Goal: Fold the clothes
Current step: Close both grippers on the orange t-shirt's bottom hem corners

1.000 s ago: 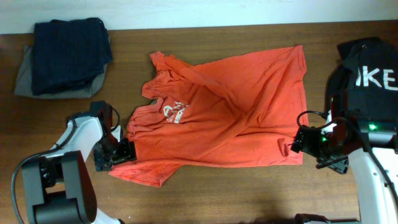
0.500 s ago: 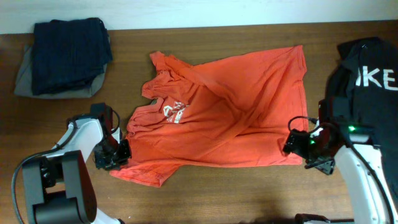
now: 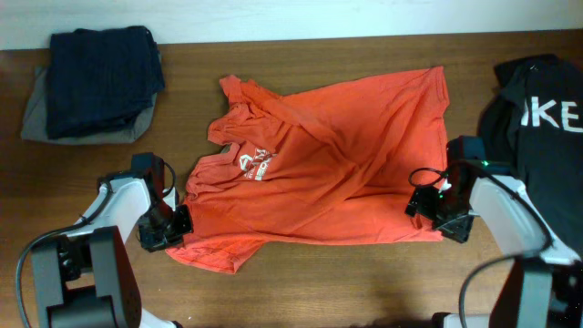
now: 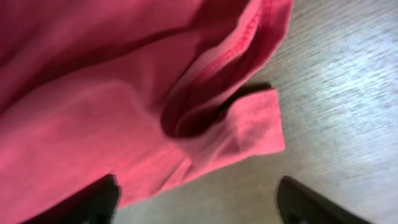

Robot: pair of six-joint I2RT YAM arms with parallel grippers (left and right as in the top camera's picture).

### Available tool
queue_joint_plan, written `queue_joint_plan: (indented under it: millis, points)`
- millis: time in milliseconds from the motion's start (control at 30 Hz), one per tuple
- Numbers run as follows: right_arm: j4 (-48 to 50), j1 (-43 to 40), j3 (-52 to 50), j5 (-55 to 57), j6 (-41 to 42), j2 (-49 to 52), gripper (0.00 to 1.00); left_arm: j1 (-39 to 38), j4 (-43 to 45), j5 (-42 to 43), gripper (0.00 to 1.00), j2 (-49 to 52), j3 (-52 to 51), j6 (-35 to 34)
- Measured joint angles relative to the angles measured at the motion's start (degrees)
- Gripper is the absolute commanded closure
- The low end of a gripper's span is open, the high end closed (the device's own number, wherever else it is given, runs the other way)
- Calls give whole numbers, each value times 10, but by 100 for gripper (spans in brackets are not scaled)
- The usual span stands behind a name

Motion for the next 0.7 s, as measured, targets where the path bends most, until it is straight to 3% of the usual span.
queue_joint_plan:
  millis: [500, 700]
  points:
    - [20, 0, 0, 42, -1, 50, 49, 0, 2, 1, 99, -1, -1, 0]
    - [27, 0, 0, 55, 1, 50, 70, 0, 2, 1, 99, -1, -1, 0]
